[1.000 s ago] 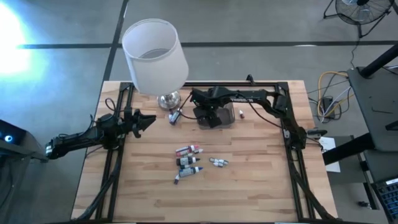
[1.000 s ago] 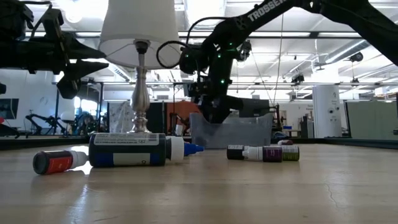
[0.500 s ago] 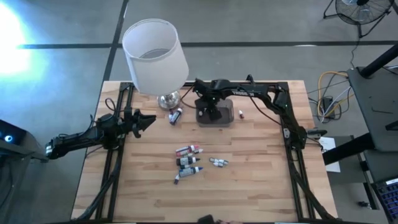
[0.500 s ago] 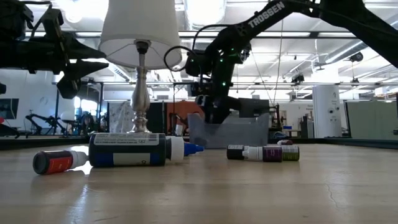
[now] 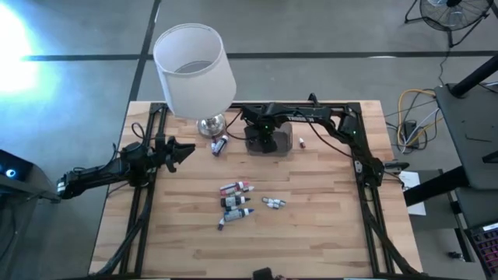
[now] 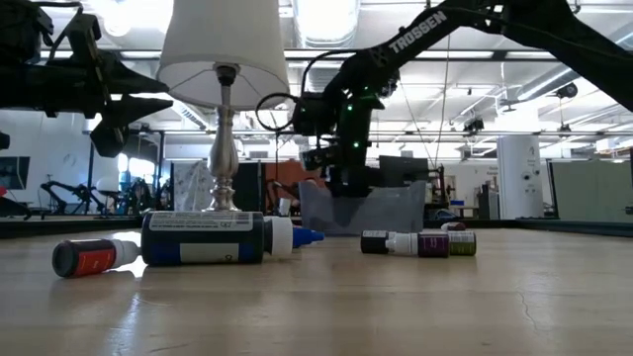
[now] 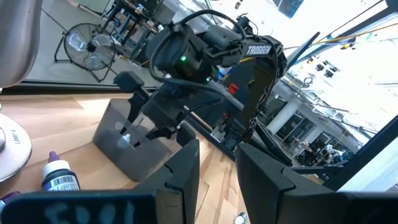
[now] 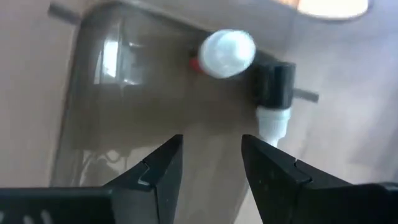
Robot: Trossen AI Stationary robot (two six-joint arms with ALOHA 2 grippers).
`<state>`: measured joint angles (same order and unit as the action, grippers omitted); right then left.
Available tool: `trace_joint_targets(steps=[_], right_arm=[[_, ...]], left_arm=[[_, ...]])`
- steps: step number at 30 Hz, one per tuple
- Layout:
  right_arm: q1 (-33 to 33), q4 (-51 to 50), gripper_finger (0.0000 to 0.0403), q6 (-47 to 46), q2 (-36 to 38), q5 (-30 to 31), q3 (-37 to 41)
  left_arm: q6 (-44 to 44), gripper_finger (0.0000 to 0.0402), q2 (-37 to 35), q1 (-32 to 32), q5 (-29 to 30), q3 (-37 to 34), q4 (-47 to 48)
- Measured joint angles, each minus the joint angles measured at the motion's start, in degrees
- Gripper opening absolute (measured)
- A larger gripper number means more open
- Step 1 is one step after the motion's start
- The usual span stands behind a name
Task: Pick & Place food coloring
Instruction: Adjust the bin on the table
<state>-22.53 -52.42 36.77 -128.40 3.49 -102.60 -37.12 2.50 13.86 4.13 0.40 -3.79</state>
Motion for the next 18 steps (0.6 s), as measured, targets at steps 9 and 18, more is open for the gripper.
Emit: trace_joint_targets(steps=[9, 18], right_arm=[[1.27, 5.59, 0.0155, -0.95, -0.48, -0.76, -3.09], [1.34, 2.31, 0.0166, -7.31, -7.43, 13.04, -10.41]], left_arm=[[0.00, 0.0085, 0.02, -0.01, -0.01, 0.02, 0.00], [0.00, 0.0085, 0.00, -0.01, 0.01, 0.02, 0.00]])
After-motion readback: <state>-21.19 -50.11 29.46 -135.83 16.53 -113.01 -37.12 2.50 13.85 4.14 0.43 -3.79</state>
